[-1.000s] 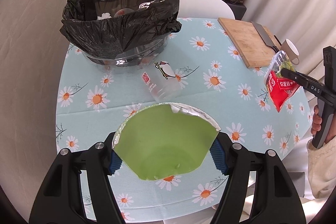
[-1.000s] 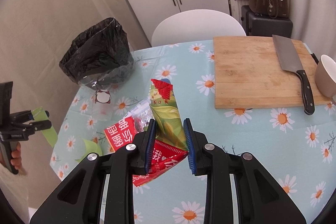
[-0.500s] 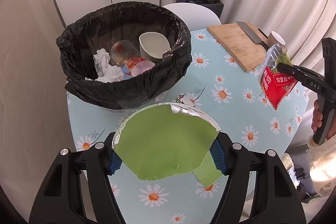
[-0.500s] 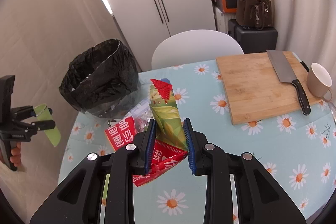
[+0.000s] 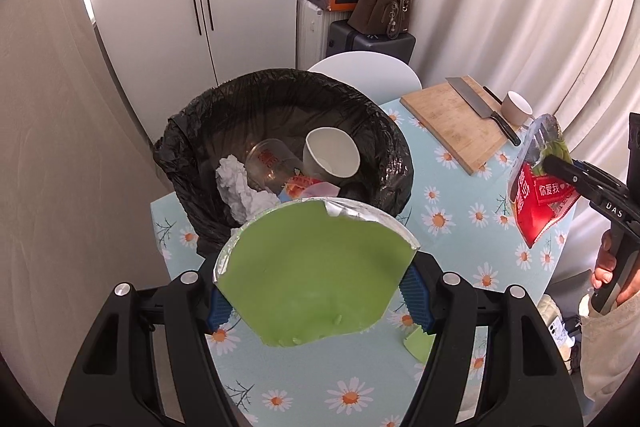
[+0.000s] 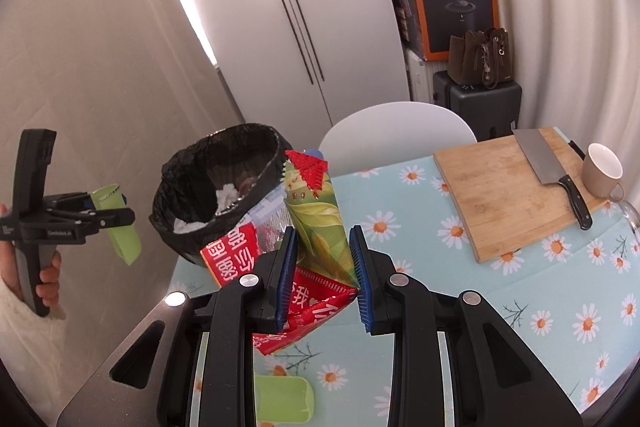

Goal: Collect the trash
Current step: 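Carry the red wrapper and green cup over the bin and release both, then lower the right gripper onto the green plastic piece and grasp it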

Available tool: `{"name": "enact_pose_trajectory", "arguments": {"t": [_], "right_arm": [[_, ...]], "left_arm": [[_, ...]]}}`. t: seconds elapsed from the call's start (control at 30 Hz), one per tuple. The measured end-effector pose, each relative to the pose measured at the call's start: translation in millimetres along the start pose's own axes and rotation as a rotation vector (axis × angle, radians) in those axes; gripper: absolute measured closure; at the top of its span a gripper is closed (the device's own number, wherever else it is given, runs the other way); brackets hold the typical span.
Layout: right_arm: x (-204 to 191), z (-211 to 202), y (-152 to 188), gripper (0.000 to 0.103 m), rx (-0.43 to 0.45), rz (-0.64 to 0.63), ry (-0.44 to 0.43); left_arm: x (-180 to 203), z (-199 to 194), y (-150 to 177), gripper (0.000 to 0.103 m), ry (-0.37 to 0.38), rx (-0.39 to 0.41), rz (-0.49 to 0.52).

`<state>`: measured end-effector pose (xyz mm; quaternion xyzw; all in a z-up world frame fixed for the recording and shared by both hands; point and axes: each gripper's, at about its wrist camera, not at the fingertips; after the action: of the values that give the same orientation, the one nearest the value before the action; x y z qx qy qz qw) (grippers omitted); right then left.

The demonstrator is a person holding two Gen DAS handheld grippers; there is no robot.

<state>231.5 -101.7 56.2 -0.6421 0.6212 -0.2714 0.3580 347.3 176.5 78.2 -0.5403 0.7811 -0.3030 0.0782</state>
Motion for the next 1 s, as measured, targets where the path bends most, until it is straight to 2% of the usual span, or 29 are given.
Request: {"name": "enact_pose_trajectory", "arguments": {"t": [0.17, 0.27, 0.47, 0.6, 0.67, 0.73, 0.77, 0.8, 0.83, 0.87, 0.9, 1.0], "right_arm": [[-16.4, 3.2, -24.7, 0.078, 0.048, 0.001, -0.037], [-24.6, 11.3, -39.1, 0.078, 0.056, -0.035, -0.044], [-37.4, 43.9, -68.3, 0.078, 0.049, -0.099, -0.071], [-47.1, 71.4, -89.6, 0.078, 0.048, -0.144, -0.124], [-51.8, 87.3, -99.9, 0.077, 0.042, -0.172, -0.142], [-55.7, 103.6, -108.6, 0.075, 0.037, -0.189, -0.159], [-57.2, 112.2, -111.5, 0.073, 0.031, -0.194, -0.176], [-59.3, 120.8, -112.7, 0.054, 0.018, -0.2, -0.199], [-61.9, 128.8, -113.3, 0.029, 0.007, -0.214, -0.206], [-65.3, 132.9, -112.1, 0.024, 0.011, -0.239, -0.189], [-69.0, 135.7, -110.8, 0.024, 0.017, -0.266, -0.169], [-74.4, 146.6, -105.0, 0.02, -0.005, -0.304, -0.186]], "left_arm": [[-9.4, -5.7, -15.8, 0.035, -0.02, 0.026, 0.015], [-10.7, -4.1, -21.3, 0.035, -0.001, 0.033, 0.019], [-13.7, 13.3, -33.5, 0.035, 0.014, 0.002, 0.016], [-18.7, 21.5, -46.1, 0.035, 0.006, 0.007, 0.006], [-22.7, 23.8, -53.0, 0.032, -0.006, 0.03, 0.003], [-28.6, 25.2, -60.3, 0.018, -0.023, 0.059, -0.012], [-31.9, 25.4, -63.3, 0.014, -0.028, 0.07, -0.024], [-35.8, 25.1, -65.9, 0.007, -0.032, 0.082, -0.042], [-39.4, 24.5, -67.8, 0.006, -0.036, 0.095, -0.057], [-42.8, 24.0, -68.8, 0.006, -0.045, 0.106, -0.066], [-46.2, 23.9, -69.1, 0.006, -0.061, 0.113, -0.072], [-56.7, 27.0, -65.5, 0.006, -0.086, 0.117, -0.089]]}}
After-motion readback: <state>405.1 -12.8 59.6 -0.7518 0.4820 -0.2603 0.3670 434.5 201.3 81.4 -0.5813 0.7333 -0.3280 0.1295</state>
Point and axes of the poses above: each gripper's, at about its wrist camera, not at the fingertips, and z roughly the way its jaws point, x to its right, y to its underside, and after that the axes turned 15 degrees about -z, right-handed
